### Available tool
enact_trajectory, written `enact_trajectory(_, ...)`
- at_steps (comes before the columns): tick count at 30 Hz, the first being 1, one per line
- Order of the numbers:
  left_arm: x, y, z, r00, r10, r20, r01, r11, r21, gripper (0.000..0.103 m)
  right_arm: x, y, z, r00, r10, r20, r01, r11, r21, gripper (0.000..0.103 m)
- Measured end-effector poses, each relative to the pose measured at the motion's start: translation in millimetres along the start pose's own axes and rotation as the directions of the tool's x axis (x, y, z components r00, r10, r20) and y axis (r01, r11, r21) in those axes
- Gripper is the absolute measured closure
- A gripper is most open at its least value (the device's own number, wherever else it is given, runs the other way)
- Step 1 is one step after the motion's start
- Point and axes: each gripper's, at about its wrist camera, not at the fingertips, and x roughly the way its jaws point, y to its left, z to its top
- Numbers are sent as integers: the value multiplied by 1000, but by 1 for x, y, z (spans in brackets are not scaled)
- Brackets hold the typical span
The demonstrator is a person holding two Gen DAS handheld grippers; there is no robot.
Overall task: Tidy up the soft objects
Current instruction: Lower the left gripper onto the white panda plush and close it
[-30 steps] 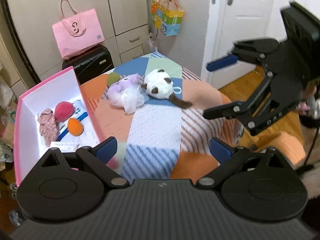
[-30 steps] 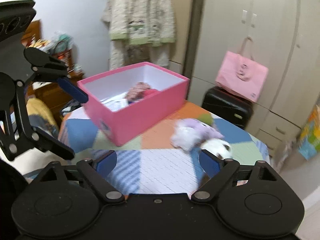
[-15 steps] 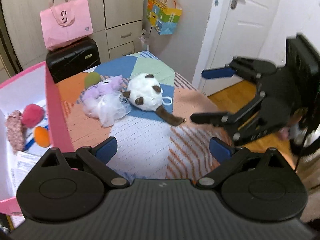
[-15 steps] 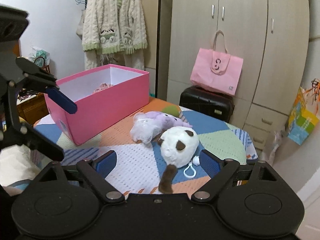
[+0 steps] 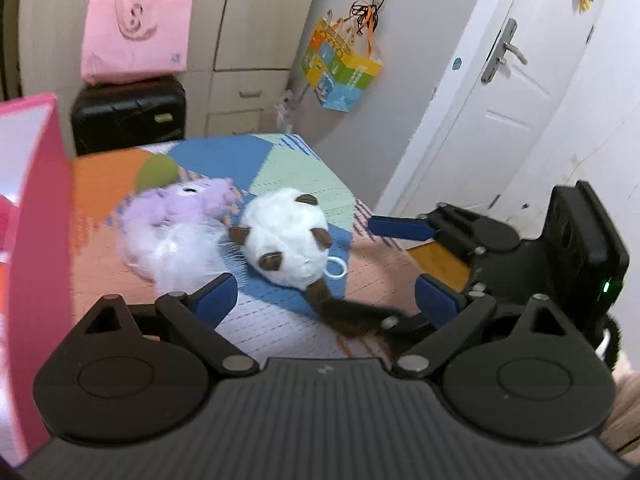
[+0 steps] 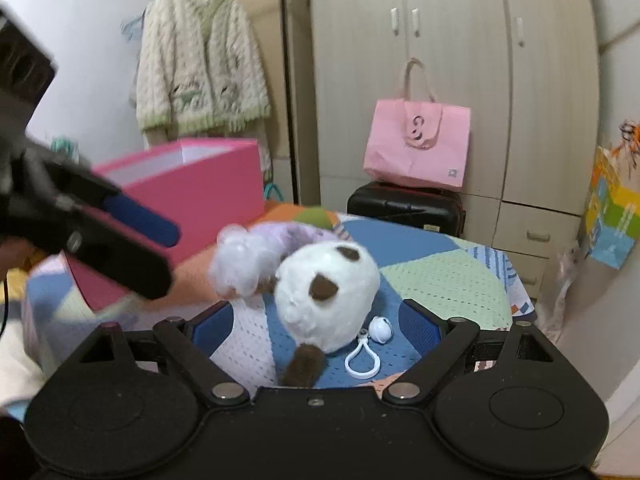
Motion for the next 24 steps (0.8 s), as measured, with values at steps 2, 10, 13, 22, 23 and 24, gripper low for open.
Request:
enact_trajectory(2, 12, 4, 3, 1000, -17, 3, 17, 1000, -22, 8, 9, 1, 1, 1000, -6, -14, 5, 999, -34, 11)
enact_trajectory(10, 51, 17, 6, 1000, 5, 11, -4, 996, -92, 12, 38, -2, 10, 997, 8, -82, -15, 996, -85, 11)
enact_trajectory(13, 58, 22, 7, 999, 22, 26, -19, 993, -114, 12, 43, -6, 11, 995, 25, -92, -31, 998, -63, 11)
enact_trajectory(22, 75, 17, 2, 987, 146, 71, -140, 987, -78, 34, 57, -14, 10, 991, 40, -126, -41, 999, -5, 32)
enact_trajectory(23, 77, 17, 1, 987, 148, 67, -143, 987, -79, 36, 56, -13, 9, 992, 33, -123, -35, 999, -14, 33)
enact_trajectory(24, 77, 18, 1, 988, 142, 65, -135, 986, -93, 37, 55, -13, 8, 992, 36, -118, -38, 999, -14, 35)
